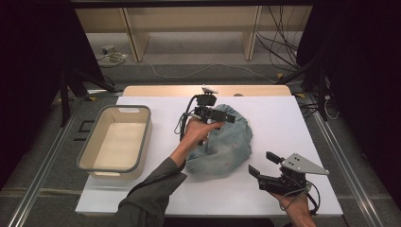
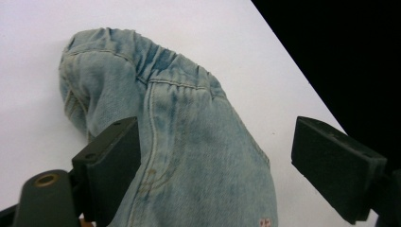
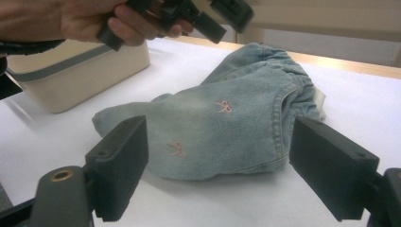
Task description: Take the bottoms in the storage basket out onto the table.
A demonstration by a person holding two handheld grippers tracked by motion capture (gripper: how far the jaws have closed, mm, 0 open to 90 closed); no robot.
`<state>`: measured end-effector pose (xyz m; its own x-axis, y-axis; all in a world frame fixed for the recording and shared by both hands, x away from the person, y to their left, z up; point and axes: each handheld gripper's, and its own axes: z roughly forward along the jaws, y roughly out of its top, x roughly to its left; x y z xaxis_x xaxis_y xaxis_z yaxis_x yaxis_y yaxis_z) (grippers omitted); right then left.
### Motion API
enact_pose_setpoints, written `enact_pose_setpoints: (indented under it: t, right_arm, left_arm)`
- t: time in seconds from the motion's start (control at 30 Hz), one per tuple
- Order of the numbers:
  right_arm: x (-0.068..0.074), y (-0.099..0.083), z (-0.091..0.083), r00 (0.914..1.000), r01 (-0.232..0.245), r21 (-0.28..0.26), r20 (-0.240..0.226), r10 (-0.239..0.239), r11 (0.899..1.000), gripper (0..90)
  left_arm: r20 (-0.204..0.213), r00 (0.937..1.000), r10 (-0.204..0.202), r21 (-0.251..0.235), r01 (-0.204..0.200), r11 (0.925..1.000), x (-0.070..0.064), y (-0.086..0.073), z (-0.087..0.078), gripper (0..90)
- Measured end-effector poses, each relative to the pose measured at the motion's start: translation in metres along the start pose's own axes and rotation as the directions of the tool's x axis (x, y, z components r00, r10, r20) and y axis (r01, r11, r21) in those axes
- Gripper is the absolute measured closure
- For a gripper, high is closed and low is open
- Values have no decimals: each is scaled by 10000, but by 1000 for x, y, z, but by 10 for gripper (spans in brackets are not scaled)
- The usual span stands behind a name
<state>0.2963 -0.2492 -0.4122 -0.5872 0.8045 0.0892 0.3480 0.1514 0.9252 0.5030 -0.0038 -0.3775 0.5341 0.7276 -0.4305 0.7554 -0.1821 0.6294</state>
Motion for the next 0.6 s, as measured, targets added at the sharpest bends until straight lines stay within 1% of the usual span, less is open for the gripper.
enact_pose_setpoints:
  t: [0.03,0.17,0.23,0.27,0.3,0.33,0.37,0.4,0.47,0.57,0.6]
  right_arm:
    - [0,0,0,10000,-3,-6,5,3,10000,212]
    - [-1,0,0,10000,-10,-18,25,10,10000,212]
    - [-1,0,0,10000,-52,-14,27,52,10000,213]
    - [-1,0,0,10000,-45,-1,51,45,10000,213]
    - [-1,0,0,10000,-45,-1,51,45,10000,213]
    - [-2,0,0,10000,-91,-2,42,91,10000,212]
    - [-2,0,0,10000,-91,-2,42,91,10000,212]
    - [-2,0,0,9999,-122,-27,37,122,9999,213]
    - [-1,0,0,9999,-112,-20,55,112,9999,213]
    - [-2,-1,1,9999,-97,-5,51,97,10000,213]
    - [-2,0,1,9999,-92,-2,54,92,10000,213]
  left_arm:
    - [14,10000,-12,-47,12,10000,1,-1,-2,165]
    - [380,9993,3,-296,8,9996,10,-10,-11,167]
    - [497,9988,19,-447,3,9990,15,-17,-16,168]
    - [570,9984,-45,-499,74,9987,19,-23,-19,170]
    - [570,9984,-45,-499,74,9987,19,-23,-19,170]
    - [641,9979,-3,-597,41,9982,25,-30,-22,170]
    - [641,9979,-3,-597,41,9982,25,-30,-22,170]
    - [728,9973,14,-662,34,9978,29,-36,-26,170]
    - [754,9971,57,-665,-6,9978,31,-39,-27,169]
    - [858,9962,122,-892,-45,9960,35,-46,-33,169]
    - [899,9957,231,-998,-140,9949,37,-48,-36,169]
